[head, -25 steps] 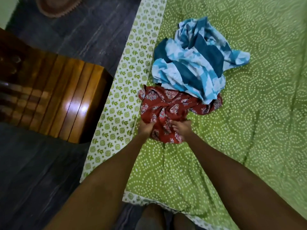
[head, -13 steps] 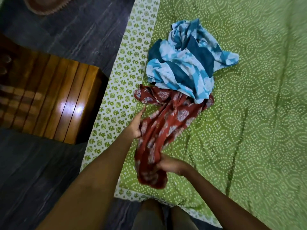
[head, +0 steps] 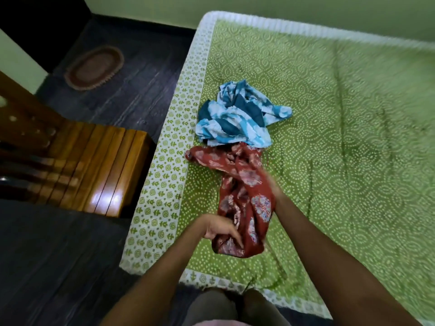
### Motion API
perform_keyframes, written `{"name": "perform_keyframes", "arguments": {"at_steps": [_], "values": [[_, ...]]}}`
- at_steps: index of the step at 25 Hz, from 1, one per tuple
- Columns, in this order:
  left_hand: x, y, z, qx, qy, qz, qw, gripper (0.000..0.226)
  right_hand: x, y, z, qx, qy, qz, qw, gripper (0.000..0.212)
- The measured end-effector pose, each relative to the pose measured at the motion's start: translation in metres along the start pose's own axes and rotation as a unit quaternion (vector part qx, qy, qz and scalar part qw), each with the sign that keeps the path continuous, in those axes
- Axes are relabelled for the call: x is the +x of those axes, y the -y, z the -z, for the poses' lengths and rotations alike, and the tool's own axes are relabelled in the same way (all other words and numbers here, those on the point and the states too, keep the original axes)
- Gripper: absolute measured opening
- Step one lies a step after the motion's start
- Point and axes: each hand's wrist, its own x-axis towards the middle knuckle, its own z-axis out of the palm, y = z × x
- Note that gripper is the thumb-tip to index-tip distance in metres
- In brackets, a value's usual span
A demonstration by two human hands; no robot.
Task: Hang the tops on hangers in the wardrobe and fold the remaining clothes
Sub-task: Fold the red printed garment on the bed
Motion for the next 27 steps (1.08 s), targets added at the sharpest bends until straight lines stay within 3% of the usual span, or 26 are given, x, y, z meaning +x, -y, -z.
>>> {"name": "perform_keyframes", "arguments": {"at_steps": [1,3,5,6,7,9,11,13,16,18,19,21,23,25,27], "values": [[-0.007,0.002,0.0,-0.018,-0.005,-0.034,0.999,0.023,-0.006,0.007,-0.011,-0.077,-0.02,-0.02,0.997,0.036],[-0.014,0.007,0.008,-0.191,-0.066,-0.151,0.968,0.019,-0.019,0.007,-0.02,-0.15,-0.018,-0.047,0.987,0.023],[-0.008,0.004,0.024,-0.424,-0.134,-0.245,0.861,0.038,-0.046,-0.001,-0.027,-0.193,0.03,-0.083,0.977,0.016],[-0.007,0.0,0.03,-0.471,-0.157,-0.271,0.825,0.051,-0.062,-0.007,-0.026,-0.254,0.053,-0.087,0.962,0.016],[-0.007,-0.005,0.032,-0.478,-0.179,-0.278,0.814,0.057,-0.079,-0.012,-0.025,-0.336,0.086,-0.081,0.934,0.016],[-0.007,-0.015,0.026,-0.444,-0.215,-0.274,0.825,0.056,-0.107,-0.018,-0.018,-0.455,0.157,-0.097,0.871,0.021],[-0.005,-0.019,0.018,-0.416,-0.216,-0.255,0.846,0.052,-0.12,-0.016,-0.006,-0.472,0.209,-0.136,0.846,0.028],[-0.005,-0.021,0.013,-0.362,-0.2,-0.236,0.879,0.053,-0.118,-0.009,0.005,-0.407,0.184,-0.103,0.889,0.045],[-0.027,-0.037,-0.003,-0.2,-0.135,-0.214,0.946,0.032,-0.1,0.009,0.012,-0.178,0.031,0.021,0.983,0.055],[-0.045,-0.046,-0.013,-0.061,-0.111,-0.167,0.978,0.031,-0.086,0.021,0.013,-0.017,0.002,0.015,1.0,0.058],[-0.057,-0.049,-0.018,-0.007,-0.091,-0.144,0.985,0.035,-0.081,0.025,0.011,0.002,-0.003,0.008,1.0,0.055],[-0.069,-0.055,-0.022,0.081,-0.069,-0.142,0.984,0.033,-0.077,0.03,0.005,-0.026,-0.022,0.027,0.999,0.041],[-0.073,-0.06,-0.024,0.135,-0.159,-0.179,0.962,0.017,-0.079,0.037,-0.005,-0.049,-0.018,0.055,0.997,0.027],[-0.07,-0.064,-0.018,0.066,-0.273,-0.293,0.914,0.026,-0.084,0.041,-0.018,-0.116,0.009,0.1,0.988,0.021],[-0.066,-0.071,-0.007,-0.089,-0.273,-0.396,0.872,0.057,-0.091,0.039,-0.032,-0.239,0.033,0.171,0.955,0.033]]}}
